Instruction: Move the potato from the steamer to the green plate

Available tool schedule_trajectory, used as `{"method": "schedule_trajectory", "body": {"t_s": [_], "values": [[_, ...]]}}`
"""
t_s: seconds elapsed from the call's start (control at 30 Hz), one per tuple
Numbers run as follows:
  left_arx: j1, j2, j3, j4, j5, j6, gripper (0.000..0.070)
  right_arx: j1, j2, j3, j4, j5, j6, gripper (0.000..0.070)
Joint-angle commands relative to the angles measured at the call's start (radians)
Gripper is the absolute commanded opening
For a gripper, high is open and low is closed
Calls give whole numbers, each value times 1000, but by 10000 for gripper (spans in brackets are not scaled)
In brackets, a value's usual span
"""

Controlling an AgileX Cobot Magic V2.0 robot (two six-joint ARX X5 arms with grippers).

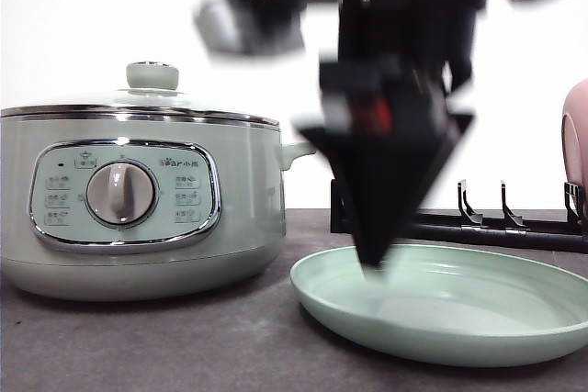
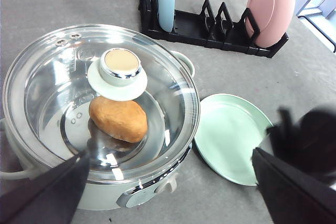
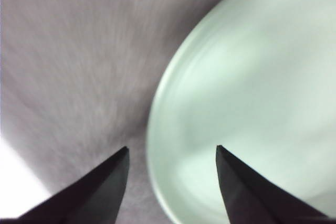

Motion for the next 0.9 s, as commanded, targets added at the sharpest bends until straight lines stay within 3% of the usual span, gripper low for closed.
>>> {"method": "schedule_trajectory", "body": {"t_s": [0.0, 0.17, 0.27, 0.4, 0.63, 0.87], "values": [[-3, 6, 22, 7, 2, 6, 632, 0, -35, 41, 6, 1, 0, 329], [-3, 6, 22, 7, 2, 6, 632, -53, -147, 111, 13, -28, -10, 329], [-3, 6, 22, 7, 2, 5, 632, -102, -202, 156, 39, -99, -15, 329], [-3, 6, 22, 7, 2, 5, 632, -180, -259, 210, 99, -262, -14, 329], [-3, 6, 22, 7, 2, 2, 632, -298, -302, 245, 157, -629, -8, 329], [-3, 6, 22, 7, 2, -1, 632, -315, -303, 244, 139, -651, -11, 329]]}}
